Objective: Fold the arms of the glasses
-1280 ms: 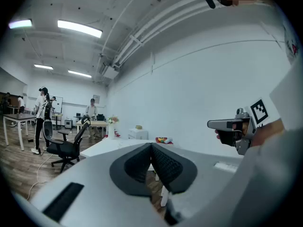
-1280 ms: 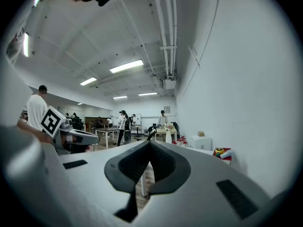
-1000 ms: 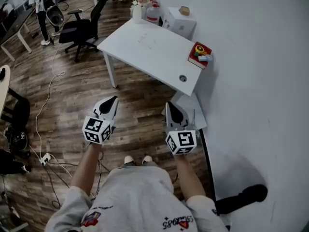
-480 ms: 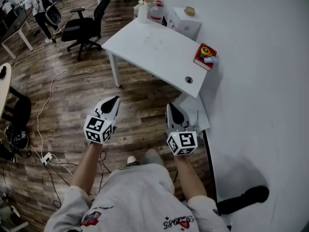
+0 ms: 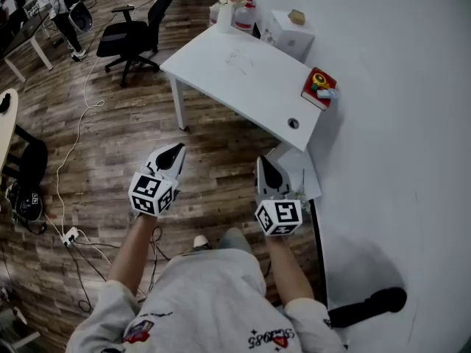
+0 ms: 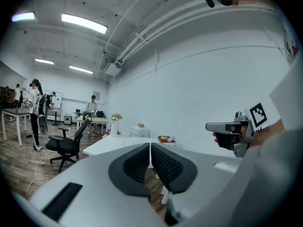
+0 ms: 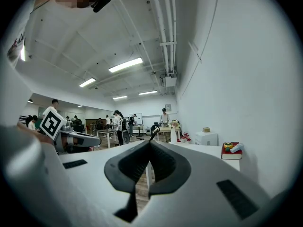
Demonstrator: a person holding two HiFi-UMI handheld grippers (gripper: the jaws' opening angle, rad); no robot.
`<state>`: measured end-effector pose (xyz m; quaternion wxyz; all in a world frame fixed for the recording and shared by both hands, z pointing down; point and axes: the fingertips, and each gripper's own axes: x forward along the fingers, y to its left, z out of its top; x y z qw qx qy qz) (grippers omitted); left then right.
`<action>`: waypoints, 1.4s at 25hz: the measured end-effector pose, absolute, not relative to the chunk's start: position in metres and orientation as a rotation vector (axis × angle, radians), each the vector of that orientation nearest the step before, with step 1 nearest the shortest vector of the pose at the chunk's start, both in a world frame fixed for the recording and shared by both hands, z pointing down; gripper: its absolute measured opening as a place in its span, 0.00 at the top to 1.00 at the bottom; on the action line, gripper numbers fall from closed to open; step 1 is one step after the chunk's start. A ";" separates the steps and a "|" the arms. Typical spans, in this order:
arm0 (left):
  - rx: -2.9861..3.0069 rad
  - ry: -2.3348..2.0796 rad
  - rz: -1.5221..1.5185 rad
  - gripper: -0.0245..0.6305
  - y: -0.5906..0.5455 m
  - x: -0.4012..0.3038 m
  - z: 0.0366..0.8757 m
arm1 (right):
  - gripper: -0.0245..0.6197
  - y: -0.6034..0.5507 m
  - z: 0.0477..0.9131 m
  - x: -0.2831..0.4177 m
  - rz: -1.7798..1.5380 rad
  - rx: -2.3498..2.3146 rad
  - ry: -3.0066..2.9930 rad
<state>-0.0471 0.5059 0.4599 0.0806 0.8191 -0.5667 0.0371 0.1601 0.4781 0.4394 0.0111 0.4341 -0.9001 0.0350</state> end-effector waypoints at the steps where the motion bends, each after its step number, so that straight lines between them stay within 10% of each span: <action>1: 2.451 -1.685 0.100 0.95 0.506 -0.047 0.460 | 0.96 0.478 0.440 0.161 0.113 1.357 -2.806; 9: 2.452 -1.574 0.015 0.49 0.507 -0.045 0.460 | 0.96 0.483 0.441 0.157 0.109 1.360 -2.806; 25: 2.431 -1.507 0.081 0.48 0.463 -0.065 0.482 | 0.97 0.436 0.458 0.133 0.126 1.333 -2.830; 35: 2.439 -1.523 0.078 0.48 0.337 -0.085 0.475 | 0.66 0.308 0.465 0.121 0.111 1.358 -2.811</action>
